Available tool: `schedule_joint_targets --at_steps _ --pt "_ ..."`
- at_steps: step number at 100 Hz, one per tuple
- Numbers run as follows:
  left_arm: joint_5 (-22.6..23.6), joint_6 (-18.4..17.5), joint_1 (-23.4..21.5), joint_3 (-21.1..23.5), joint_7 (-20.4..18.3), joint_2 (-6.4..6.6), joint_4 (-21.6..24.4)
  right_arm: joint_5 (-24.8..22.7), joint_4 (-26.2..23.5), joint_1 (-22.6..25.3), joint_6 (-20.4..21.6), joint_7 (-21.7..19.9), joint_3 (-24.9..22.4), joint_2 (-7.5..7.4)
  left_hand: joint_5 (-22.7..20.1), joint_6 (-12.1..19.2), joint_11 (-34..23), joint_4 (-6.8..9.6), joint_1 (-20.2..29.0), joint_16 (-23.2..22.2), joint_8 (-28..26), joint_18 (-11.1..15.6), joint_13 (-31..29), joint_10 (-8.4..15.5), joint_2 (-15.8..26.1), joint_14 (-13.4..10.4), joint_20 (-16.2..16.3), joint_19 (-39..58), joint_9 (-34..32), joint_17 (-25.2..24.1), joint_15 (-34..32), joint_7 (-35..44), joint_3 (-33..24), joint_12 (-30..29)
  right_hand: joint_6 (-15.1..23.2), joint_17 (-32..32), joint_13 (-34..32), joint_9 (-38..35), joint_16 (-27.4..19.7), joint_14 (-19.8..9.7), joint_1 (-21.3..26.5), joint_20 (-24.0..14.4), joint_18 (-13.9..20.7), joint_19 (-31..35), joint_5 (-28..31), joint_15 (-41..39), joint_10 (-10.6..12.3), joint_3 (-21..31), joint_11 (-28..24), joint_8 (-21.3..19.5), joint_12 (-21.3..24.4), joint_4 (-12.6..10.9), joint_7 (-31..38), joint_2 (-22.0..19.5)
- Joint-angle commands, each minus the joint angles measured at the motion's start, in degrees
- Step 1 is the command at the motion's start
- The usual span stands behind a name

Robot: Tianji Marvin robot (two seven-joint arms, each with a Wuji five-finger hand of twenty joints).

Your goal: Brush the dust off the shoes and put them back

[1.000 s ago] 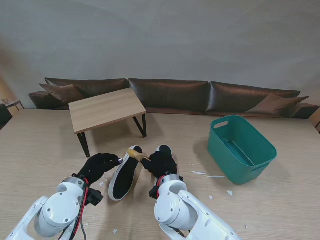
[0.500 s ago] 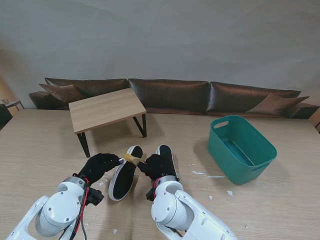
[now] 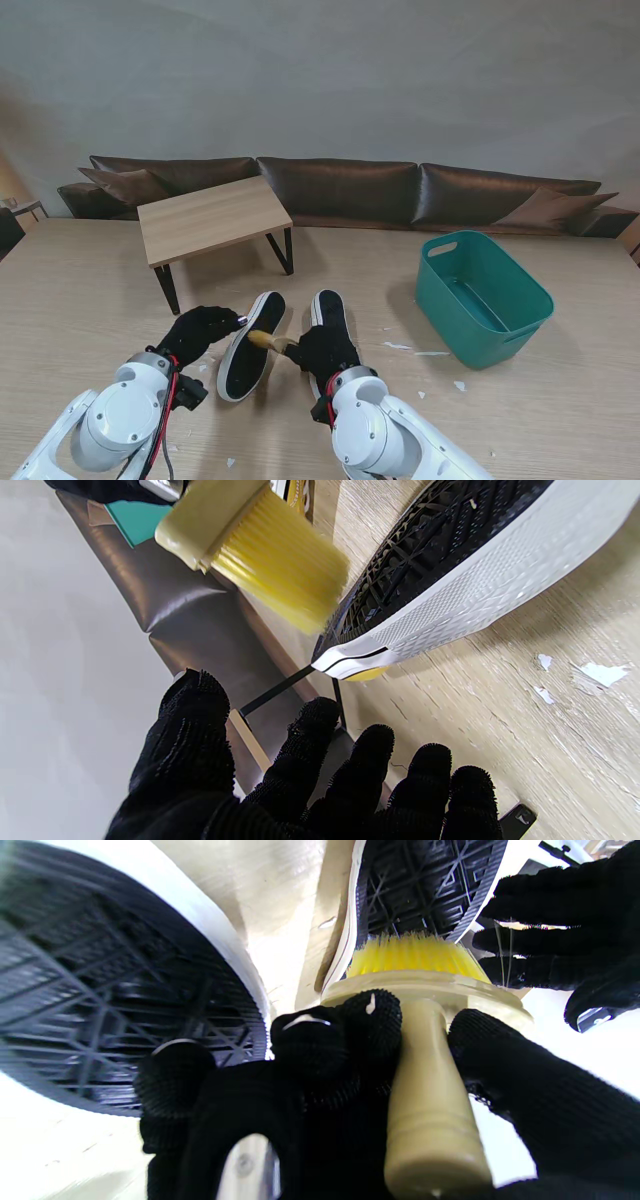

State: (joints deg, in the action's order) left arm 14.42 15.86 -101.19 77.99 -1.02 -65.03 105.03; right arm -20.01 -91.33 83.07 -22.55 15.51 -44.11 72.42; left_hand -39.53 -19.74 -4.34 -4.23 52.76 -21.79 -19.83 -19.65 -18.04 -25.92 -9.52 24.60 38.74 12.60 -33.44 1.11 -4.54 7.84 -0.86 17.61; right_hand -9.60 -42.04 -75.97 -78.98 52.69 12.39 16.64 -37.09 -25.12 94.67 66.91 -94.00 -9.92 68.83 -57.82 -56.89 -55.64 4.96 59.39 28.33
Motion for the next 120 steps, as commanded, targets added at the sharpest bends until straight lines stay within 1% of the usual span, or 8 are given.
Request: schedule_joint_targets --at_steps 1,26,51,60,73,87,105,120 --pt "-0.1 0.1 -0.2 0.0 -0.9 -0.26 0.1 -0.2 -0.8 1.4 0.7 -0.8 0.0 -0.62 -0.6 -0.3 0.0 2.57 2.2 -0.3 -0.3 0.2 0.3 -0.4 2.1 1.2 0.5 -1.6 -0.2 -0.4 -0.4 0.0 1.4 0.0 -5.0 -22.0 1.1 -3.5 -0.2 -4.2 3.8 -1.3 -2.1 0.5 6.1 -0.2 -1.6 5.1 0.2 -1.1 -0.4 -1.0 2.6 -1.4" --pt "0.0 -0.3 -0.4 0.3 -1.0 -0.23 0.2 -1.4 -3.0 4.1 3.1 -2.3 -0.9 -1.92 -0.6 -0.4 0.0 2.57 2.2 -0.3 -0.3 0.1 0.3 -0.4 2.1 1.2 0.5 -1.6 -0.3 -0.4 -0.3 0.0 1.4 0.0 -5.0 -22.0 1.1 -3.5 -0.2 -4.4 3.7 -1.2 -1.9 0.5 6.1 -0.2 -1.5 5.1 0.2 -1.1 -0.4 -1.0 2.6 -1.4" --pt "0.1 -0.4 -0.6 0.4 -1.0 -0.22 0.3 -2.0 -5.0 5.8 3.9 -3.1 -1.6 -2.61 -0.6 -0.4 0.0 2.58 2.2 -0.3 -0.3 0.1 0.3 -0.5 2.2 1.2 0.6 -1.6 -0.4 -0.4 -0.4 0.0 1.4 0.0 -5.0 -22.0 1.1 -3.5 -0.2 -4.5 3.7 -1.2 -1.7 0.6 6.1 -0.2 -1.5 5.1 0.2 -1.1 -0.4 -1.0 2.6 -1.4" --pt "0.1 -0.5 -0.7 0.4 -0.9 -0.23 0.4 -1.8 -5.8 6.3 4.0 -3.0 -2.2 -2.65 -0.6 -0.4 0.0 2.58 2.2 -0.3 -0.3 0.2 0.2 -0.5 2.1 1.2 0.6 -1.6 -0.4 -0.4 -0.4 0.0 1.4 0.0 -5.0 -22.0 1.1 -3.5 -0.2 -4.6 3.8 -1.1 -1.7 0.6 6.1 -0.2 -1.5 5.1 0.2 -1.1 -0.4 -1.1 2.6 -1.4" --pt "0.2 -0.6 -0.7 0.5 -0.9 -0.22 0.4 -1.7 -6.5 5.8 2.6 -1.9 -2.6 -2.15 -0.6 -0.4 0.0 2.57 2.2 -0.3 -0.3 0.1 0.3 -0.5 2.2 1.2 0.6 -1.6 -0.4 -0.4 -0.4 0.0 1.4 0.0 -5.0 -22.0 1.1 -3.5 -0.2 -4.4 3.9 -1.1 -1.8 0.7 6.1 -0.3 -1.5 5.2 0.1 -1.1 -0.4 -1.1 2.6 -1.4" --pt "0.2 -0.8 -0.8 0.6 -1.0 -0.19 0.5 -1.6 -6.4 3.7 -0.2 0.2 -2.3 -0.99 -0.6 -0.4 0.0 2.58 2.2 -0.3 -0.3 0.2 0.3 -0.5 2.2 1.2 0.6 -1.6 -0.4 -0.4 -0.3 0.0 1.4 0.0 -5.0 -22.0 1.1 -3.5 -0.2 -4.4 3.9 -1.1 -1.8 0.7 6.1 -0.2 -1.6 5.2 0.1 -1.1 -0.4 -1.0 2.6 -1.3" --pt "0.2 -0.7 -0.8 0.6 -0.9 -0.2 0.5 -1.4 -4.9 -0.2 -4.1 2.4 -1.2 0.68 -0.6 -0.3 0.0 2.57 2.2 -0.3 -0.3 0.1 0.3 -0.5 2.2 1.2 0.6 -1.6 -0.4 -0.4 -0.4 0.0 1.4 0.0 -5.0 -22.0 1.1 -3.5 -0.2 -4.2 3.9 -1.1 -1.8 0.7 6.1 -0.3 -1.6 5.1 0.2 -1.1 -0.4 -1.0 2.6 -1.3" --pt "0.2 -0.8 -0.8 0.6 -1.0 -0.18 0.4 -1.6 -2.6 -3.3 -6.4 3.5 0.0 1.86 -0.6 -0.4 0.0 2.58 2.2 -0.3 -0.3 0.1 0.3 -0.5 2.2 1.1 0.6 -1.6 -0.3 -0.4 -0.4 0.0 1.4 0.0 -5.0 -22.0 1.1 -3.5 -0.2 -4.4 3.9 -1.1 -1.9 0.6 6.1 -0.2 -1.6 5.1 0.2 -1.1 -0.4 -1.0 2.6 -1.3"
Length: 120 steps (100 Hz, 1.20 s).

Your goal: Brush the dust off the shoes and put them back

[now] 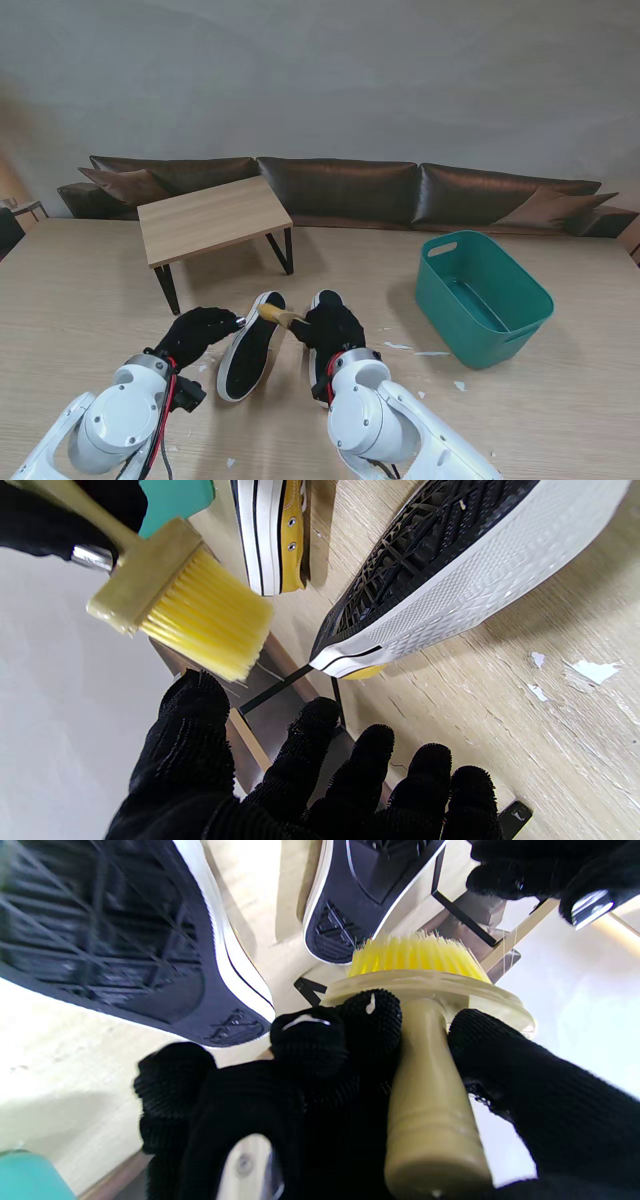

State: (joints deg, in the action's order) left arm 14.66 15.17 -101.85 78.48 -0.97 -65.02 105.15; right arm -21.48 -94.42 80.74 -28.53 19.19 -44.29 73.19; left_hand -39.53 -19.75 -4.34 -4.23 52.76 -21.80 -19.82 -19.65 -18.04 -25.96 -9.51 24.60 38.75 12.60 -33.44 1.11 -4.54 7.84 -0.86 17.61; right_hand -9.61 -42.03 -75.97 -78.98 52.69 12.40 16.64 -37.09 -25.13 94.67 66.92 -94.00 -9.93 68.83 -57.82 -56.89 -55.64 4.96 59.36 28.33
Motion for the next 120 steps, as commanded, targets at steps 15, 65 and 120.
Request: schedule_joint_targets --at_steps 15,65,120 --pt "0.0 -0.1 -0.2 0.1 -1.0 -0.2 0.4 0.0 2.7 -3.1 -2.3 1.0 1.6 2.27 -0.6 -0.4 0.0 2.57 2.2 -0.3 -0.3 0.1 0.3 -0.5 2.2 1.2 0.5 -1.6 -0.4 -0.4 -0.4 0.0 1.4 0.0 -5.0 -22.0 1.1 -3.5 -0.2 -4.3 3.8 -1.1 -1.9 0.6 6.0 -0.2 -1.6 5.2 0.2 -1.1 -0.4 -1.0 2.6 -1.4" --pt "-0.1 0.1 -0.2 0.1 -0.9 -0.24 0.4 0.2 8.5 -4.2 -4.0 5.1 5.3 5.3 -0.7 -0.3 -0.1 2.58 2.2 -0.3 -0.3 0.1 0.3 -0.5 2.2 1.3 0.6 -1.6 -0.5 -0.4 -0.4 0.0 1.4 0.0 -5.0 -22.0 1.1 -3.5 -0.2 -4.5 3.7 -1.1 -1.6 0.7 6.0 -0.2 -1.4 5.2 0.2 -1.1 -0.4 -0.9 2.6 -1.4" --pt "0.3 0.2 -0.2 0.1 -1.2 -0.15 0.3 -1.2 4.7 0.2 -2.5 2.4 5.5 3.06 -0.6 -0.4 0.0 2.59 2.3 -0.3 -0.3 0.1 0.3 -0.5 2.3 1.2 0.6 -1.6 -0.4 -0.4 -0.3 0.0 1.4 0.0 -5.0 -22.0 1.1 -3.5 -0.2 -4.5 3.8 -1.0 -1.6 0.7 6.0 -0.2 -1.5 5.0 0.2 -1.1 -0.4 -1.0 2.6 -1.5"
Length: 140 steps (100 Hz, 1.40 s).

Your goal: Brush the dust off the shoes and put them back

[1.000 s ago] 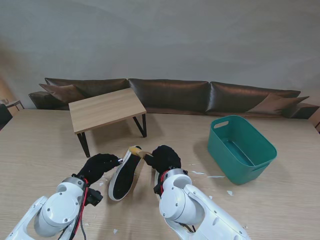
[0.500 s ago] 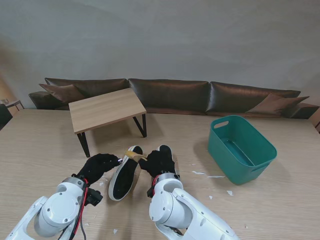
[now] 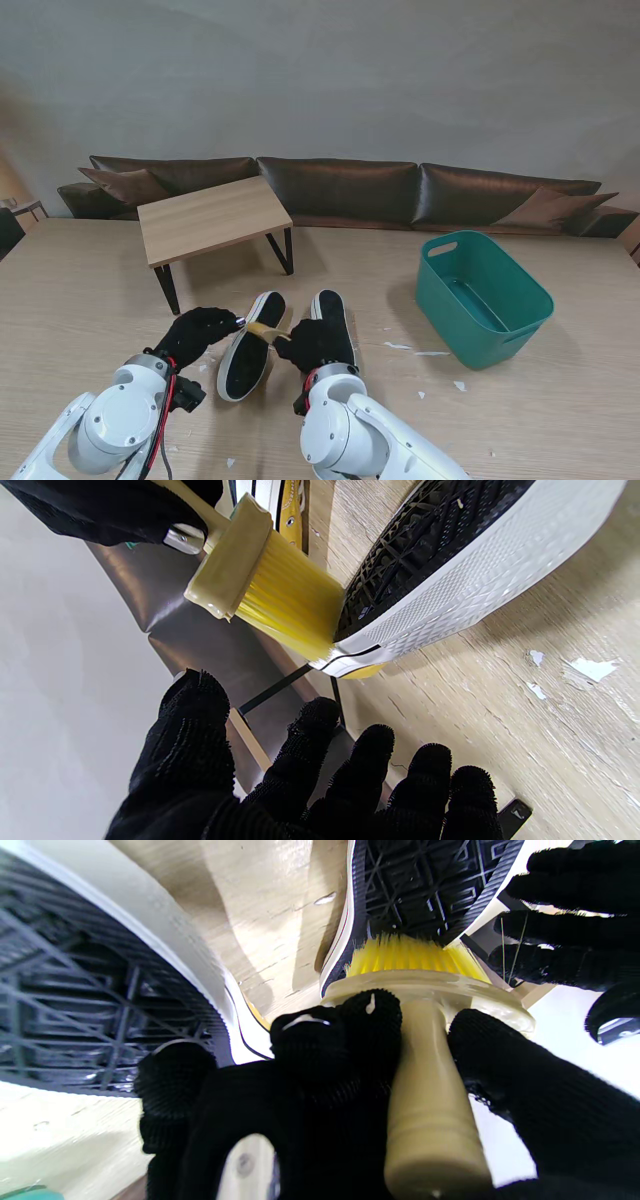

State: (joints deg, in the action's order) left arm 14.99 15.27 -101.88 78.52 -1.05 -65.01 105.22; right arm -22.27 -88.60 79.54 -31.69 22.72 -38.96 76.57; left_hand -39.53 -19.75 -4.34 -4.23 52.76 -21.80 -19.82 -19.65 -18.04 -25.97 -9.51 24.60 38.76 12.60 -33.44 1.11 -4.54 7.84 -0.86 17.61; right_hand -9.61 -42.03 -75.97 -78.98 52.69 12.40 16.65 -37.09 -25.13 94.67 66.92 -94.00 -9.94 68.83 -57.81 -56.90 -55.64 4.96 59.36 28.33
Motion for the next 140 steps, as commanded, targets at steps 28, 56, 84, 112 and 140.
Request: schedule_joint_targets --at_steps 28,56,84,112,140 --pt "0.2 -0.3 -0.4 0.2 -1.0 -0.16 0.4 -2.6 -4.1 4.6 3.0 -3.9 0.0 -2.66 -0.6 -0.4 0.0 2.59 2.2 -0.3 -0.3 0.0 0.3 -0.4 2.3 1.2 0.6 -1.6 -0.4 -0.4 -0.4 0.0 1.4 0.0 -5.0 -22.1 1.1 -3.5 -0.3 -4.9 3.7 -1.0 -1.5 0.8 6.0 -0.2 -1.3 4.9 0.2 -1.1 -0.4 -1.0 2.6 -1.6" --pt "0.2 -0.5 -0.6 0.4 -0.9 -0.16 0.5 -3.3 -6.5 8.1 5.2 -5.1 -1.2 -4.16 -0.6 -0.4 -0.1 2.59 2.2 -0.3 -0.3 0.0 0.3 -0.5 2.3 1.3 0.6 -1.6 -0.5 -0.4 -0.4 0.0 1.4 0.0 -5.0 -22.1 1.1 -3.5 -0.2 -4.6 3.9 -0.9 -1.5 1.0 6.0 -0.3 -1.4 5.0 0.1 -1.1 -0.4 -1.1 2.6 -1.5" --pt "0.3 -0.8 -0.8 0.5 -0.9 -0.13 0.6 -3.9 -9.5 11.6 7.9 -7.1 -3.1 -5.97 -0.7 -0.4 -0.1 2.59 2.2 -0.4 -0.3 0.1 0.3 -0.5 2.3 1.3 0.6 -1.6 -0.6 -0.4 -0.4 0.0 1.4 0.1 -5.0 -22.1 1.1 -3.5 -0.2 -4.6 3.9 -0.8 -1.6 1.0 6.0 -0.4 -1.5 5.1 0.0 -1.1 -0.4 -1.1 2.6 -1.5" --pt "0.5 -0.9 -1.0 0.6 -0.8 -0.13 0.7 -3.8 -13.0 13.9 8.8 -8.1 -5.5 -6.8 -0.7 -0.5 0.0 2.59 2.2 -0.3 -0.3 0.1 0.3 -0.5 2.3 1.2 0.6 -1.6 -0.5 -0.4 -0.3 0.0 1.4 0.0 -5.0 -22.1 1.1 -3.5 -0.2 -4.7 3.9 -0.8 -1.5 1.1 6.0 -0.4 -1.5 5.1 -0.1 -1.1 -0.3 -1.1 2.7 -1.5" --pt "0.9 -0.6 -1.0 0.6 -1.0 -0.07 0.8 -2.8 -15.1 12.4 6.5 -8.3 -8.0 -6.55 -0.7 -0.3 -0.1 2.58 2.2 -0.4 -0.3 0.0 0.2 -0.5 2.3 1.3 0.6 -1.6 -0.6 -0.4 -0.4 0.0 1.4 0.1 -5.2 -22.1 1.1 -3.5 -0.2 -4.4 4.1 -0.8 -1.6 1.1 6.0 -0.4 -1.7 5.0 0.0 -1.1 -0.2 -1.1 2.6 -1.4"
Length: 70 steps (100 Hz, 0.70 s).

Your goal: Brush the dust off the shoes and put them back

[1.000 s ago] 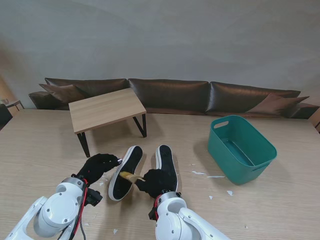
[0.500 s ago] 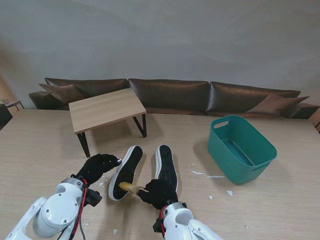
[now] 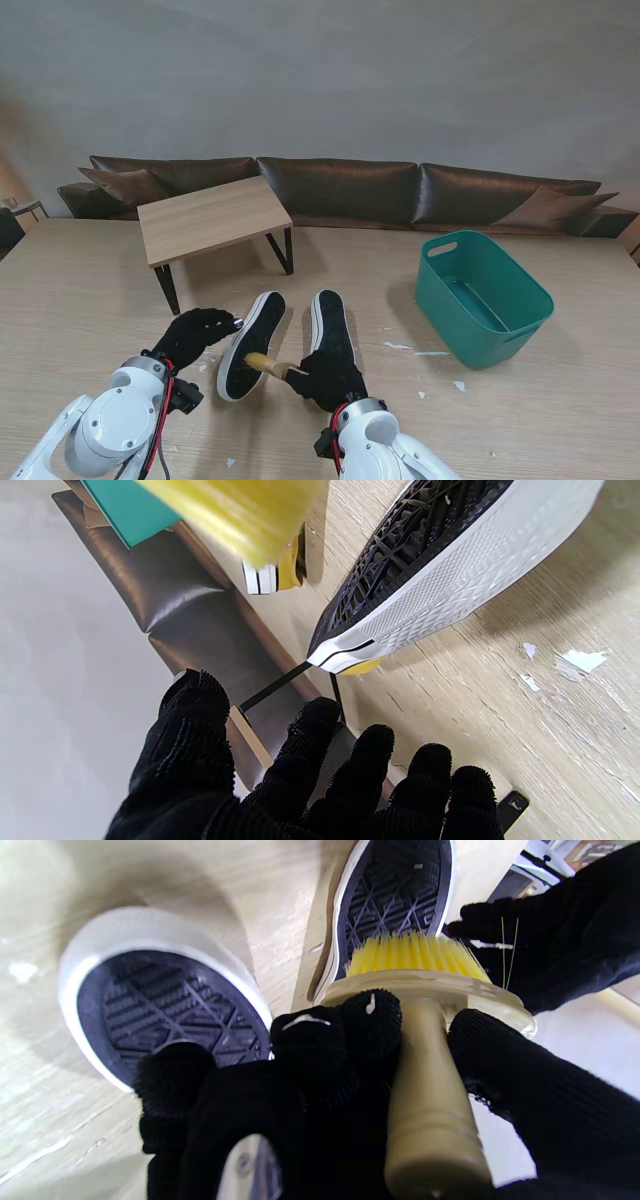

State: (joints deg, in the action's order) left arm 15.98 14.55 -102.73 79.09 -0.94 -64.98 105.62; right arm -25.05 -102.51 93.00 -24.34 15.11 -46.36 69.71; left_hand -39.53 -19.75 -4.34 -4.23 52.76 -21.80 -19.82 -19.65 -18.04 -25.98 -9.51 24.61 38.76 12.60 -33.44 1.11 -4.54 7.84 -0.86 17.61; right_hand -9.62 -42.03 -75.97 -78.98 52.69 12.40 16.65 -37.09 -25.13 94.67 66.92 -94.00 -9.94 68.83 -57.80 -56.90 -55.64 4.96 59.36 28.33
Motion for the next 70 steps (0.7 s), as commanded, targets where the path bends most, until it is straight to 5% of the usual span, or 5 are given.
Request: schedule_joint_targets --at_steps 1,43,70 --pt "-0.1 0.1 -0.2 0.1 -1.1 -0.09 0.4 -0.1 -1.2 -1.2 -1.0 -0.7 -0.6 0.32 -0.7 -0.3 -0.1 2.59 2.2 -0.3 -0.3 0.0 0.3 -0.5 2.3 1.3 0.6 -1.6 -0.6 -0.4 -0.4 0.0 1.4 0.1 -5.2 -22.1 1.1 -3.5 -0.2 -4.5 4.1 -0.8 -1.6 1.1 6.0 -0.4 -1.7 5.0 0.0 -1.1 -0.2 -1.1 2.6 -1.4" --pt "-0.2 0.3 0.3 -0.1 -1.4 -0.03 0.1 -3.8 -3.1 -10.5 -9.4 -4.0 -5.3 -0.03 -0.6 -0.5 -0.1 2.59 2.2 -0.3 -0.3 0.0 0.3 -0.4 2.3 1.2 0.6 -1.6 -0.6 -0.4 -0.4 0.0 1.4 0.1 -5.2 -22.1 1.1 -3.5 -0.2 -4.3 4.2 -0.8 -1.6 1.1 6.0 -0.4 -1.7 4.8 0.0 -1.1 -0.2 -1.1 2.6 -1.5" --pt "-0.4 0.9 0.9 -0.5 -1.7 -0.02 -0.4 -8.6 0.1 -16.3 -8.6 -9.9 -8.3 -2.2 -0.7 -0.5 -0.1 2.59 2.2 -0.4 -0.3 0.1 0.3 -0.6 2.3 1.3 0.6 -1.6 -0.5 -0.5 -0.4 0.0 1.4 0.1 -4.9 -22.0 1.1 -3.5 -0.2 -4.8 4.0 -0.7 -1.5 1.0 5.8 -0.3 -1.3 4.5 0.2 -1.1 -0.2 -1.2 2.6 -1.8"
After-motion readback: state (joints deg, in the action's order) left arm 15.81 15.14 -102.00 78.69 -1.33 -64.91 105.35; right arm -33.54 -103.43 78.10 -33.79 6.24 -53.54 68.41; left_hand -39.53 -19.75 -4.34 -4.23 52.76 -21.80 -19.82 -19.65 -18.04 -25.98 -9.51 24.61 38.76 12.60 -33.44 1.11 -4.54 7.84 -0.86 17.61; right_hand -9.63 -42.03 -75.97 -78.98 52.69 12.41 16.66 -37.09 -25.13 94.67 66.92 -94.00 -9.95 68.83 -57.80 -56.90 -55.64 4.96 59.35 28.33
